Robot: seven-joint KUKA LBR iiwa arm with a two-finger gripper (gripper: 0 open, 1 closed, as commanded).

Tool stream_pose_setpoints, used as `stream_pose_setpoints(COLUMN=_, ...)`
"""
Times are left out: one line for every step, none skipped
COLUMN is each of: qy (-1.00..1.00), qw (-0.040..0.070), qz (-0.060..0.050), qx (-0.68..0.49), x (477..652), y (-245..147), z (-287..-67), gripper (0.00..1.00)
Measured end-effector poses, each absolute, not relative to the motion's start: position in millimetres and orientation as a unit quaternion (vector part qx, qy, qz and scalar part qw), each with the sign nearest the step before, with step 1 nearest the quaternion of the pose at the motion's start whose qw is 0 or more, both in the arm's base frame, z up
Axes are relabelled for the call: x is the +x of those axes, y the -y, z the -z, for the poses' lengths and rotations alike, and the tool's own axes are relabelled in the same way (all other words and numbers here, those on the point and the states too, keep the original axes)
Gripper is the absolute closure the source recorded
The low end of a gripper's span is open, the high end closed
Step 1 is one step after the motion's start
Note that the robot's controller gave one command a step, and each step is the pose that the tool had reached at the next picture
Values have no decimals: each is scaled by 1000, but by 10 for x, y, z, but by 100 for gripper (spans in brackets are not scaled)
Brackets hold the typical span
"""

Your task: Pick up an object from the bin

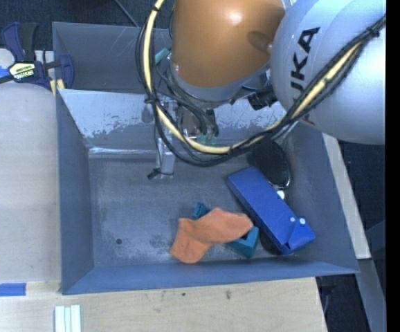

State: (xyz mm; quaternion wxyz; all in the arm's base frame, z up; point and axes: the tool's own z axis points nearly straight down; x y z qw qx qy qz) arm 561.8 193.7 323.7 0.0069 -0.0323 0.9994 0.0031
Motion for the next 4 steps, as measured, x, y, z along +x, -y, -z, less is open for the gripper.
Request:
stream_pose_setpoints(qy=-996, qw=3, qz=-1, qx=-92, x=5218, y=-1680, z=-2547, gripper=0)
stream_pose_setpoints(qy=-980, qw=2, qz=0, qx=-199, x=5392, y=-1602, z=-2184, gripper=0)
stream_pose_setpoints(qy=-978, qw=0, qz=0, qx=-208, x=5456, y=-1437, z=-2097, gripper=0)
stream_pose_setpoints(qy=-998, qw=1, qz=0, qx=-71, x=5267, y=-1295, z=-2112, gripper=0)
